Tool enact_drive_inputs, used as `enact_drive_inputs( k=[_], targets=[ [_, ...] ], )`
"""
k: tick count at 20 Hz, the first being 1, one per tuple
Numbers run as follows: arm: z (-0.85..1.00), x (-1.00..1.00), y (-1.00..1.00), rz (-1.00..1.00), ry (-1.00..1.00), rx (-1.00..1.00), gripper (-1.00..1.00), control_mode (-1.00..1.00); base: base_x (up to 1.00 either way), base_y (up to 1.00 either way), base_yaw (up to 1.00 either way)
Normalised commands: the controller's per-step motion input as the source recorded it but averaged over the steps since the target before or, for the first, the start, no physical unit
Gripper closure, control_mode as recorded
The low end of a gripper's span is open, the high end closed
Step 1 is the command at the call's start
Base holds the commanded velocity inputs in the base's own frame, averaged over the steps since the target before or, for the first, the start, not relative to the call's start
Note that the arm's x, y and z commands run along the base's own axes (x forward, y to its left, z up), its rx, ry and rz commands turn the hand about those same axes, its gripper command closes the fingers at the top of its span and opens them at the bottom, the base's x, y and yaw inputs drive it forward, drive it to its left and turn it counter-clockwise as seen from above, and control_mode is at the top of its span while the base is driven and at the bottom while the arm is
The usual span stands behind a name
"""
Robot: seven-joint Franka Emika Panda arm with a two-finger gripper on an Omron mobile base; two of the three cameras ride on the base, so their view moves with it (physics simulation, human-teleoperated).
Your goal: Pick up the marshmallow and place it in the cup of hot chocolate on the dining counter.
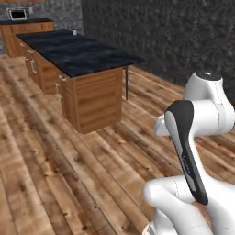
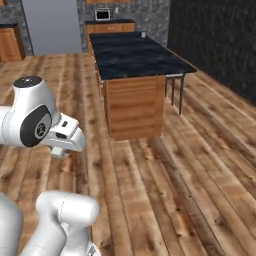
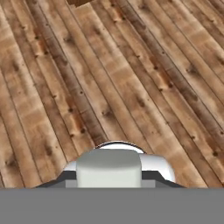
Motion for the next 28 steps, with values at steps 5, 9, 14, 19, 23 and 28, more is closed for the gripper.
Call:
enact_drive_inputs(
  k=[5, 9, 14, 19, 23, 28],
  targets=[
    [0.0, 0.0, 0.0, 0.0, 0.0, 0.0, 1.0, 1.0, 1.0, -1.0, 0.07],
    [0.0, 0.0, 0.0, 0.0, 0.0, 0.0, 1.0, 1.0, 1.0, -1.0, 0.0],
    [0.0, 0.0, 0.0, 0.0, 0.0, 0.0, 1.0, 1.0, 1.0, -1.0, 0.01],
    [0.0, 0.0, 0.0, 0.0, 0.0, 0.0, 1.0, 1.0, 1.0, -1.0, 0.25],
    [0.0, 0.0, 0.0, 0.0, 0.0, 0.0, 1.0, 1.0, 0.97, -0.66, 0.63],
    [0.0, 0.0, 0.0, 0.0, 0.0, 0.0, 1.0, 1.0, 0.89, -0.94, 0.41]
  ],
)
